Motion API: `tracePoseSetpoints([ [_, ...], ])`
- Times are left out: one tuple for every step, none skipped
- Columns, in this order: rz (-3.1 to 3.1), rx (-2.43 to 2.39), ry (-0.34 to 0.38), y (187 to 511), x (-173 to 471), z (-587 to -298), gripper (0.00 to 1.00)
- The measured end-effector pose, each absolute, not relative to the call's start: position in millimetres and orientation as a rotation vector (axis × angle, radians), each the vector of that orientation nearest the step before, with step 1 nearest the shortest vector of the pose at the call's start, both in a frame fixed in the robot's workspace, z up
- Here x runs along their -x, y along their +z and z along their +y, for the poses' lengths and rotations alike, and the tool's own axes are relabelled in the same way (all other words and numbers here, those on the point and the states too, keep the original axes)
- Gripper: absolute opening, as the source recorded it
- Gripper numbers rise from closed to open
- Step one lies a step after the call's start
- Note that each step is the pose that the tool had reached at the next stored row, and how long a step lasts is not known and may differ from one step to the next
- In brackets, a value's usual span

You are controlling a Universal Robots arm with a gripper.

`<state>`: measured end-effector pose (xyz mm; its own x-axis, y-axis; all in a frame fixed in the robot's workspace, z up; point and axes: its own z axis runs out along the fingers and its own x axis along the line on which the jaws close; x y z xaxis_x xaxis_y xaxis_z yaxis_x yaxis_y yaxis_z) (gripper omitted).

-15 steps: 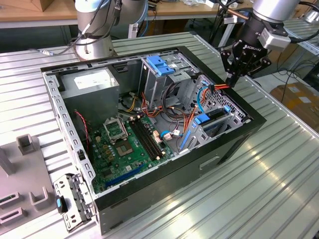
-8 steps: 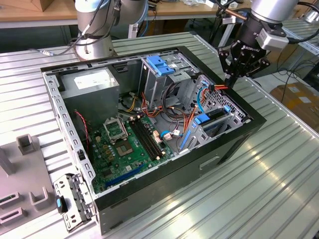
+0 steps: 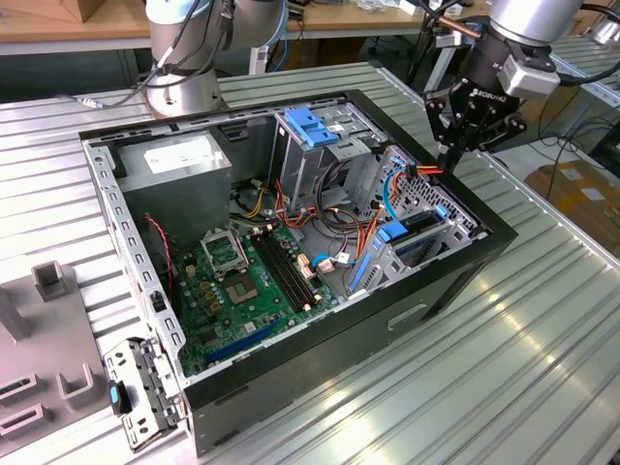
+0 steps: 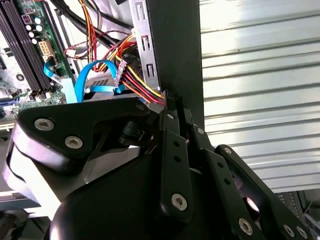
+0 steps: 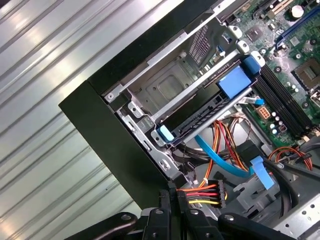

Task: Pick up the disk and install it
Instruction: 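Insert the first disk wire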

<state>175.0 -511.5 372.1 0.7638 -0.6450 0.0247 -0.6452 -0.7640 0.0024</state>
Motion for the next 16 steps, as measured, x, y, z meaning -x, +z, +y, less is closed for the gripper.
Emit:
tracePoseSetpoints([
  [-1.093,-2.934,0.035,372.1,-175.0,-511.5,0.17],
  [-1.116,-2.924,0.035,372.2,-175.0,-511.6,0.17],
  [-1.120,-2.923,0.035,372.4,-174.9,-512.0,0.17],
  [-1.121,-2.922,0.035,372.3,-174.6,-512.3,0.17],
  [-1.124,-2.922,0.035,372.2,-173.9,-512.7,0.17],
  [-1.126,-2.920,0.035,372.1,-173.4,-512.8,0.17],
  [-1.130,-2.919,0.035,372.1,-173.0,-512.9,0.17],
  [-1.139,-2.916,0.035,372.1,-172.6,-512.9,0.17],
  [-1.148,-2.912,0.035,372.2,-172.3,-512.9,0.17],
  [-1.154,-2.909,0.035,372.2,-172.1,-512.9,0.17],
  [-1.159,-2.907,0.035,372.2,-172.0,-512.9,0.17],
  [-1.165,-2.905,0.035,372.2,-172.0,-512.9,0.17],
  [-1.169,-2.903,0.035,372.2,-171.9,-512.9,0.17],
  [-1.172,-2.902,0.035,372.2,-171.8,-512.9,0.17],
  [-1.172,-2.902,0.034,372.2,-171.8,-512.9,0.17],
  [-1.173,-2.902,0.035,372.2,-171.8,-512.9,0.17],
])
